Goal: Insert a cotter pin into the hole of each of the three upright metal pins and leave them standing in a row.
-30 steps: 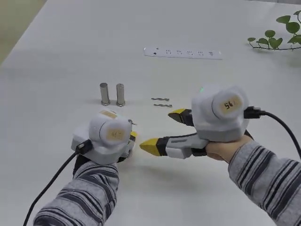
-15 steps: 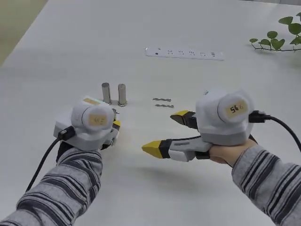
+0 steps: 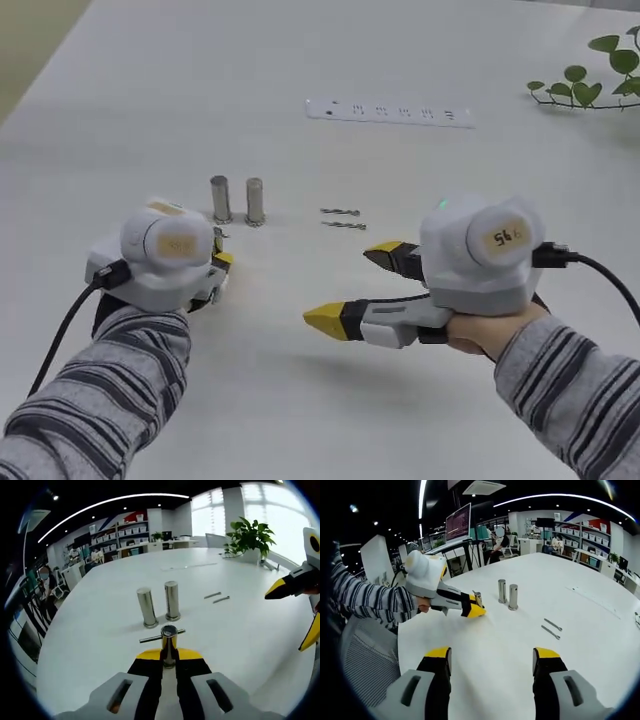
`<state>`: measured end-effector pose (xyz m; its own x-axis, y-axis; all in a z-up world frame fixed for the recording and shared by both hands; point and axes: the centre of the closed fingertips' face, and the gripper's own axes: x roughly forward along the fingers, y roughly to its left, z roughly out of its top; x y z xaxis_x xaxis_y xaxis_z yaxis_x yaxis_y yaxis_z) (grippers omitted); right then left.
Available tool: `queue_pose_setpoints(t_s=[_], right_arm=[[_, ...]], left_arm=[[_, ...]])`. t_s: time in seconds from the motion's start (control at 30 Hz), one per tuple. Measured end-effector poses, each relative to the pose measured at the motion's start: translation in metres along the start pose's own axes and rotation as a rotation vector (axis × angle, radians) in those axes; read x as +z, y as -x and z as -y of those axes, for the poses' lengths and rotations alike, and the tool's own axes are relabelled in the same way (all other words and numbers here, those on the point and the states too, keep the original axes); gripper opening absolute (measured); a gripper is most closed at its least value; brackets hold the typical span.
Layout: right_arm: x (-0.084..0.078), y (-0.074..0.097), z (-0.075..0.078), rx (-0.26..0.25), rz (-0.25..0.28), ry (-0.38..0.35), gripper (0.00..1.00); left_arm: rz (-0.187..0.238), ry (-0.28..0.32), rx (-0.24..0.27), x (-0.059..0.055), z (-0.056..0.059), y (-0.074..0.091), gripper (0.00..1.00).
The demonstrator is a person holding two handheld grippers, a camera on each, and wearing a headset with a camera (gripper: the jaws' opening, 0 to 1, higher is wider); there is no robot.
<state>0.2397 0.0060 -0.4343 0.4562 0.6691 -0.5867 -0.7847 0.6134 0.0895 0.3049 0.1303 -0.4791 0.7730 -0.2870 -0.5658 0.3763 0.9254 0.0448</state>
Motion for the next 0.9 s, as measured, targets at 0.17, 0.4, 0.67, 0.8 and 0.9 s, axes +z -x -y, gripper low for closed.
queue_pose_setpoints(t_s=[0.17,0.4,0.67,0.8,0.9], right_arm=[[-0.0024,0.0001,0.0011,-0.001,-0.007,-0.004,0.63],[-0.0034,-0.0013,0.0008,0.001,-0.016,-0.003,0.63],[-0.0078,-0.0019,-0.0007,0.006,-0.028,-0.007,0.63],[-0.0099,-0.0017,-0.0007,0.007,-0.034,-0.008,0.63],[-0.0101,-0.0012,-0.0002,0.005,-0.033,-0.009,0.63]], left_arm=[[0.002,0.009,0.002,0.0003,-0.0013,0.0003,0.05],[0.003,0.006,0.005,0.0003,-0.0015,0.0003,0.05],[0.007,0.015,0.015,-0.0007,-0.0024,-0.0001,0.06],[0.004,0.023,0.022,-0.0011,-0.0027,-0.0003,0.06],[0.004,0.041,0.040,-0.0012,-0.0038,-0.0003,0.06]])
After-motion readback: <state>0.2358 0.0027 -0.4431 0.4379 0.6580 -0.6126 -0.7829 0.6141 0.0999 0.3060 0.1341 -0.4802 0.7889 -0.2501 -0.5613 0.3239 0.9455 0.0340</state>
